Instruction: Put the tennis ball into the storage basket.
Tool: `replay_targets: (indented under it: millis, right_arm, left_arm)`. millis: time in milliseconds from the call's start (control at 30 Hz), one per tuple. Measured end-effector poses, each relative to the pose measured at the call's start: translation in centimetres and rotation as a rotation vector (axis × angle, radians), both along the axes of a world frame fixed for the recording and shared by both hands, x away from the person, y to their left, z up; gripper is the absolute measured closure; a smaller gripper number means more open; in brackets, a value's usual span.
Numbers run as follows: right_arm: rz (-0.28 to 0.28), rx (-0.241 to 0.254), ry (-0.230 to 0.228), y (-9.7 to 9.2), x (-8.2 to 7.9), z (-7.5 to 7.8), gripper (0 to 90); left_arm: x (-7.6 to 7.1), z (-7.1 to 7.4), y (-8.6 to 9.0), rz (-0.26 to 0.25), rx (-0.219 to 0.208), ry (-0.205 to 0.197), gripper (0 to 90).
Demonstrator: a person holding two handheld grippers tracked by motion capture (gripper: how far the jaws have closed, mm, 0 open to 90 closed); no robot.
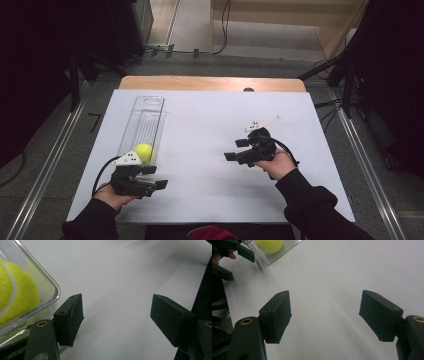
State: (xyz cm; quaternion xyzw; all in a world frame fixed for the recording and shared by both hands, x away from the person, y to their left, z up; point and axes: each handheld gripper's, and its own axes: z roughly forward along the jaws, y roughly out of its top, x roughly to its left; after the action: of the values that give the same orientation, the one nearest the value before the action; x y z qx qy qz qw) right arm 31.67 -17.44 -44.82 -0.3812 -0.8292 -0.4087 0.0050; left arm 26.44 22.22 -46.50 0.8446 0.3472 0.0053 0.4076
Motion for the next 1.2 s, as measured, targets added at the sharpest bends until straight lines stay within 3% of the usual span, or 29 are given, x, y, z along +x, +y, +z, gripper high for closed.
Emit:
replay_targets:
  millis: [400,800,1200]
  right_arm:
    - [-0.039,-0.016,-0.011,-2.1,-1.2,-0.3,23.2]
    - [-0.087,0.005,-0.009,-5.2,-2.7,-0.7,22.7]
    - [-0.116,-0.007,0.001,-6.9,-3.9,-1.5,22.6]
  left_arm:
    - [0.0,0.0,0.0,-0.003,-0.003,0.000,27.0]
    - [0.0,0.0,0.0,0.005,0.000,0.002,27.0]
    - [0.0,0.0,0.1,0.006,-0.001,0.002,27.0]
